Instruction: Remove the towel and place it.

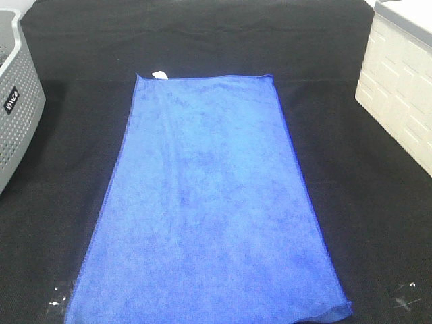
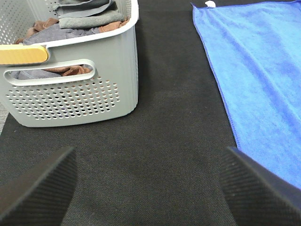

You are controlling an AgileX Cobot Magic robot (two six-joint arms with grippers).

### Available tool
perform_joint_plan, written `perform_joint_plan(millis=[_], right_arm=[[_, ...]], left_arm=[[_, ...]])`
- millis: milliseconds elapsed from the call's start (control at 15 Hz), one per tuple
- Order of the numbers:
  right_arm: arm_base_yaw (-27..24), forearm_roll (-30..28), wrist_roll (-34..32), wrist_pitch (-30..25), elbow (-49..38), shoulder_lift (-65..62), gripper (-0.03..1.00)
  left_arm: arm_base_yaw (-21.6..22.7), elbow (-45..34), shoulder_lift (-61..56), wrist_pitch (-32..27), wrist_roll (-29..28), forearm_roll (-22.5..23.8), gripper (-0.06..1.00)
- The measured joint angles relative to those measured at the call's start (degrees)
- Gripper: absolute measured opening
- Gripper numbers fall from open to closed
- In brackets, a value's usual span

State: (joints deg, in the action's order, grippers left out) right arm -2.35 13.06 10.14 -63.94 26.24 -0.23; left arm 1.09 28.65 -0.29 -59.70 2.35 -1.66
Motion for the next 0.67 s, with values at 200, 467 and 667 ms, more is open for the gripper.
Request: perform_joint_plan(millis=[200, 467, 667], right_arm=[[0.0, 0.0, 0.0, 0.0, 0.0, 0.0, 0.78], [0.0, -1.0, 0.8, 0.0, 0.0, 0.0, 0.78], [0.0, -1.1, 1.1, 0.0, 0.0, 0.0, 0.78]], left_arm=[[0.1, 0.0, 0.0, 0.0, 0.0, 0.0, 0.78], [0.1, 0.0, 0.0, 0.0, -0.1, 0.0, 0.78], [0.1, 0.0, 0.0, 0.0, -0.1, 0.0, 0.78]])
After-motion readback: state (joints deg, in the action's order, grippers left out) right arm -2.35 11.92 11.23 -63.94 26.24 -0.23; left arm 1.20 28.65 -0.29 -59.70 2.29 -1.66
